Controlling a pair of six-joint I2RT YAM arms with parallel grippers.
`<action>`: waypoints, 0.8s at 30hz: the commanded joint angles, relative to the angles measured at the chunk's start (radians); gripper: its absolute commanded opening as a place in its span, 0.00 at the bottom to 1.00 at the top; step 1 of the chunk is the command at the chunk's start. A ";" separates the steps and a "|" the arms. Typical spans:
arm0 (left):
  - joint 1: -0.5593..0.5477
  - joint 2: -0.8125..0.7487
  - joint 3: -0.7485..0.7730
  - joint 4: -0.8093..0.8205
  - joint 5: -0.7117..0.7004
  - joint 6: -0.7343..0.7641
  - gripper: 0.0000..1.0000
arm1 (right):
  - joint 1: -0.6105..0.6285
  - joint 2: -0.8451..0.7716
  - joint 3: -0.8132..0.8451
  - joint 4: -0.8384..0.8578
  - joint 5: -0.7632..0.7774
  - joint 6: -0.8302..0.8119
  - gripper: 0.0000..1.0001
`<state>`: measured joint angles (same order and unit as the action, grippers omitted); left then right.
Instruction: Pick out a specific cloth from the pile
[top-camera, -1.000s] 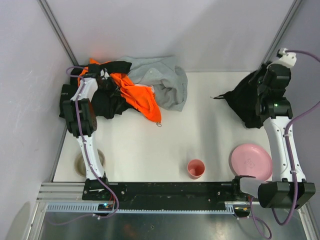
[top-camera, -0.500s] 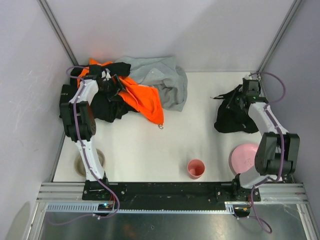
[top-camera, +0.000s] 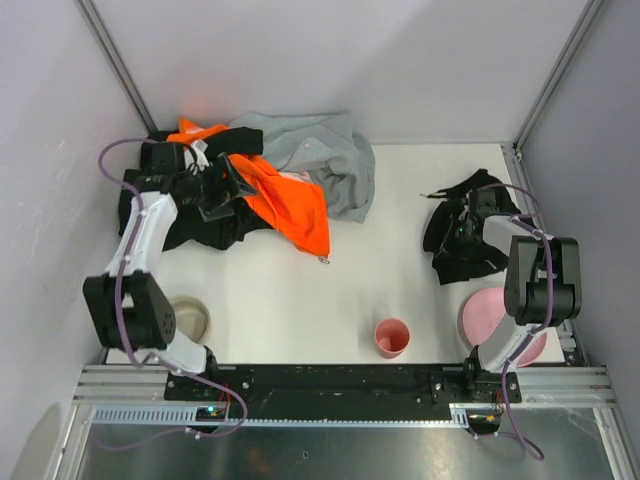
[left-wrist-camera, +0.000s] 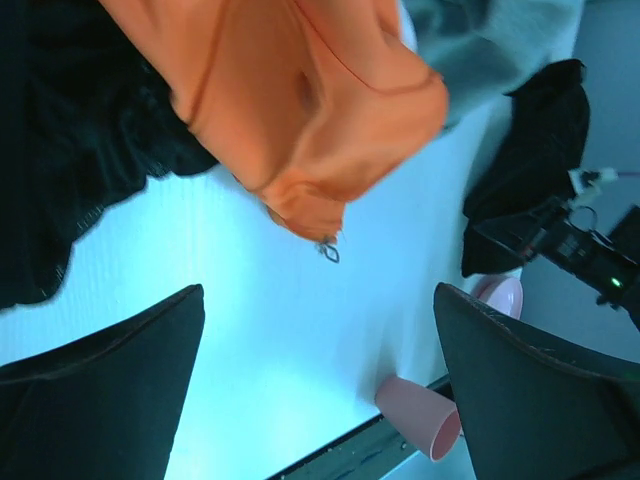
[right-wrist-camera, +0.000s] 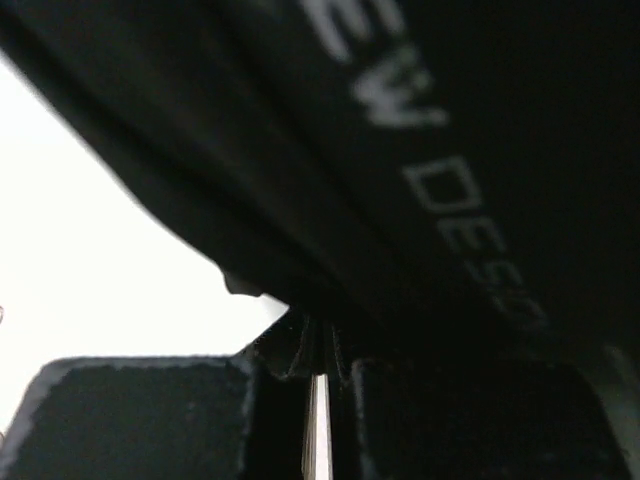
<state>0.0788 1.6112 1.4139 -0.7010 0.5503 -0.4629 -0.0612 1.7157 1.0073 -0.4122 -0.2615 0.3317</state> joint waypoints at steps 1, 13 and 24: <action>0.004 -0.195 -0.082 0.033 0.100 -0.009 1.00 | -0.002 0.020 -0.045 0.046 -0.018 -0.011 0.00; 0.003 -0.446 -0.184 0.060 0.244 -0.008 1.00 | 0.007 -0.093 -0.123 0.074 0.002 -0.014 0.06; 0.004 -0.522 -0.284 0.059 0.254 0.020 1.00 | 0.094 -0.318 -0.151 0.005 0.062 -0.004 0.70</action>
<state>0.0788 1.1381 1.1564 -0.6537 0.7712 -0.4671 -0.0086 1.4960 0.8658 -0.3717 -0.2394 0.3275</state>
